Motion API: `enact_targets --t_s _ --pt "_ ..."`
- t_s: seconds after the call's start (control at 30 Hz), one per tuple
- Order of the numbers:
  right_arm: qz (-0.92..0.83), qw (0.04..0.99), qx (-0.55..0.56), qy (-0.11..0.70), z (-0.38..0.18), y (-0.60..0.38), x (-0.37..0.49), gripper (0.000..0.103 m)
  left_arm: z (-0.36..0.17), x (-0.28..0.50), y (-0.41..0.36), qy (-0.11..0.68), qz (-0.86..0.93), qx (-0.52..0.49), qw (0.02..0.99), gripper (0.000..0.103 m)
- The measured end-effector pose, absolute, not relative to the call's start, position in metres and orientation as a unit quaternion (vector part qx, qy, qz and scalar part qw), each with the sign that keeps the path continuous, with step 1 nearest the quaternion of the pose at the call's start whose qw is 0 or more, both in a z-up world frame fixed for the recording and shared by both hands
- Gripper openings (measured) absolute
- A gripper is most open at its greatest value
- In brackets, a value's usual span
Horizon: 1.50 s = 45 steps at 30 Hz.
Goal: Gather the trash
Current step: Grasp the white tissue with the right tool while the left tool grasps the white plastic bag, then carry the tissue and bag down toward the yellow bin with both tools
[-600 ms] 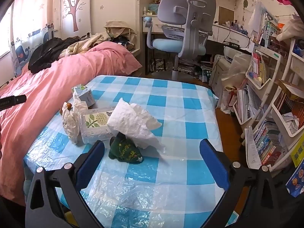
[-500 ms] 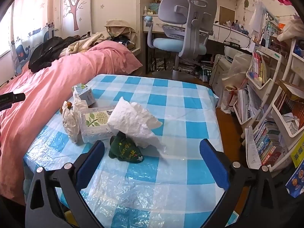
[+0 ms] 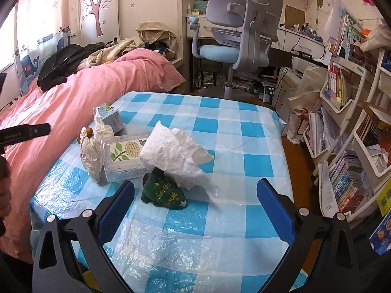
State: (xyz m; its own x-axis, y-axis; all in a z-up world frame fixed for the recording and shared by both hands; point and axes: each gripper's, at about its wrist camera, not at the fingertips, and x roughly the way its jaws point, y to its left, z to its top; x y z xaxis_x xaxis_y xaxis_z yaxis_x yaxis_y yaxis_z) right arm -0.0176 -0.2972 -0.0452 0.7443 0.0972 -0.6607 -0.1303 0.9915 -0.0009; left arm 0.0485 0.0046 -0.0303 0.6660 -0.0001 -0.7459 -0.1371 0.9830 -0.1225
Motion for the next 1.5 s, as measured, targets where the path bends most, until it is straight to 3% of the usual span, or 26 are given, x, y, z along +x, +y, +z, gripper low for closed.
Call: enact_targets --t_s 0.4,0.6,0.77,0.83,0.9,0.97,1.0,1.03,1.13,1.17,1.5 --pt "0.061 0.927 -0.022 0.370 -0.060 -0.311 0.014 0.096 -0.056 0.093 -0.046 0.435 0.053 -0.062 0.897 0.096" --pt "0.088 0.913 -0.002 0.397 -0.073 -0.315 0.031 0.096 -0.074 0.096 -0.027 0.480 0.058 -0.023 0.875 0.096" --pt "0.135 0.900 0.030 0.413 -0.076 -0.317 0.033 0.095 -0.080 0.086 0.004 0.502 0.027 -0.046 0.863 0.093" --pt "0.145 0.893 0.029 0.424 -0.077 -0.318 0.034 0.080 -0.086 0.084 0.011 0.515 0.007 -0.067 0.855 0.090" --pt "0.165 0.885 0.054 0.432 -0.078 -0.319 0.033 0.042 -0.090 0.084 0.012 0.518 -0.005 -0.081 0.851 0.086" --pt "0.179 0.880 0.071 0.434 -0.078 -0.320 0.031 0.027 -0.093 0.084 0.005 0.519 -0.025 -0.081 0.851 0.077" --pt "0.184 0.879 0.073 0.433 -0.077 -0.320 0.029 0.018 -0.094 0.084 0.001 0.519 -0.032 -0.074 0.851 0.067" --pt "0.186 0.881 0.071 0.430 -0.074 -0.320 0.026 0.015 -0.095 0.084 -0.006 0.520 -0.040 -0.062 0.851 0.052" --pt "0.192 0.887 0.071 0.414 -0.065 -0.321 0.016 0.006 -0.098 0.079 -0.019 0.524 -0.052 -0.036 0.850 0.024" --pt "0.188 0.888 0.067 0.414 -0.064 -0.321 0.015 0.005 -0.098 0.077 -0.020 0.521 -0.055 -0.035 0.851 0.021" --pt "0.192 0.891 0.080 0.403 -0.053 -0.320 -0.002 0.004 -0.060 0.040 0.006 0.462 -0.084 -0.090 0.878 0.015"
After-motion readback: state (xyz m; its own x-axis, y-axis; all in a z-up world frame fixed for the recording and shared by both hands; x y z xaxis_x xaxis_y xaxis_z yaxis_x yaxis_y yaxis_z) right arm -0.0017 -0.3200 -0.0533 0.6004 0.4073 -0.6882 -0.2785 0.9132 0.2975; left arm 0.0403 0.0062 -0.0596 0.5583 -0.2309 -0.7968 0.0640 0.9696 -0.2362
